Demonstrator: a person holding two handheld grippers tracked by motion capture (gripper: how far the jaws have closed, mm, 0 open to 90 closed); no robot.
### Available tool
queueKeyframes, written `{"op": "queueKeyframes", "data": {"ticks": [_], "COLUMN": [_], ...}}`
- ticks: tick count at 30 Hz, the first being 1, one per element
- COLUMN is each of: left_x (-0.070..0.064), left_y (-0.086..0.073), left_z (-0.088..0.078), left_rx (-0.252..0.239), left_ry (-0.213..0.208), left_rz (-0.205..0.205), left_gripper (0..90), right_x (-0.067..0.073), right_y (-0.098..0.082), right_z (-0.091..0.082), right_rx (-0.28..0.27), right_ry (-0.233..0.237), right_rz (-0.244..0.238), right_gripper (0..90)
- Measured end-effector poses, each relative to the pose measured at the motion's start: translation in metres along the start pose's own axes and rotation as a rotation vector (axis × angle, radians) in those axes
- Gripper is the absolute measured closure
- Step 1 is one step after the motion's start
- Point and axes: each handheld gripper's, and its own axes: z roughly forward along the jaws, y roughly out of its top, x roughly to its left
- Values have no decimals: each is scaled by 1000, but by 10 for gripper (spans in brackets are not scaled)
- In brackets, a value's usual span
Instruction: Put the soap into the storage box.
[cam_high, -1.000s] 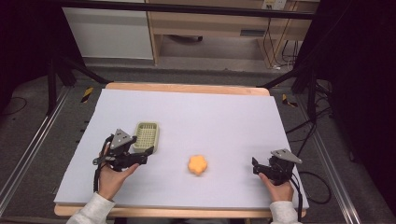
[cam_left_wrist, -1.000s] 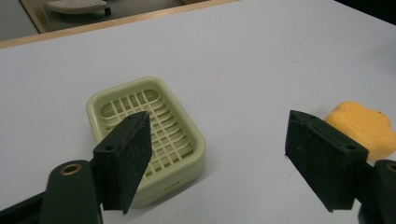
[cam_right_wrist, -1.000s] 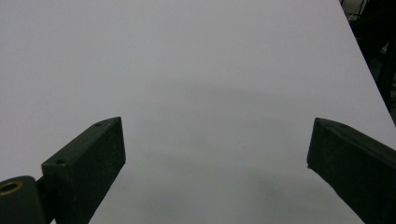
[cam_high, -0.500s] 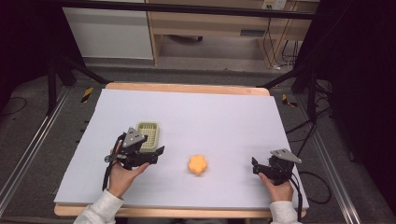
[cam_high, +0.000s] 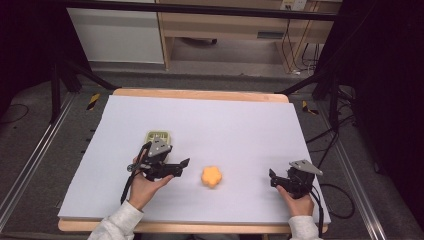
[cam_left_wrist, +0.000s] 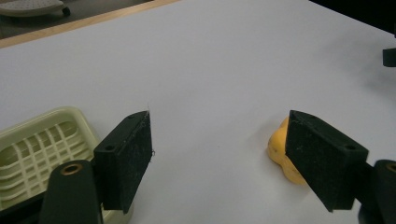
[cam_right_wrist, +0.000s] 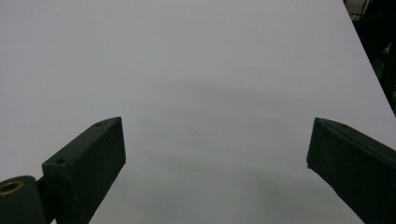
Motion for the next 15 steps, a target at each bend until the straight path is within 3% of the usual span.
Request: {"op": "queueKeyframes", "data": {"ticks": [15], "left_x": [-20], "left_y": [3], "left_z": [16], "left_rx": [51], "left_ry": [-45], "left_rz": [43], "left_gripper": [229], "right_x": [2], "right_y": [1], "right_z": [1], "right_rx": [4], "right_ry": [-3], "right_rz": [-5], "right_gripper": [50]}}
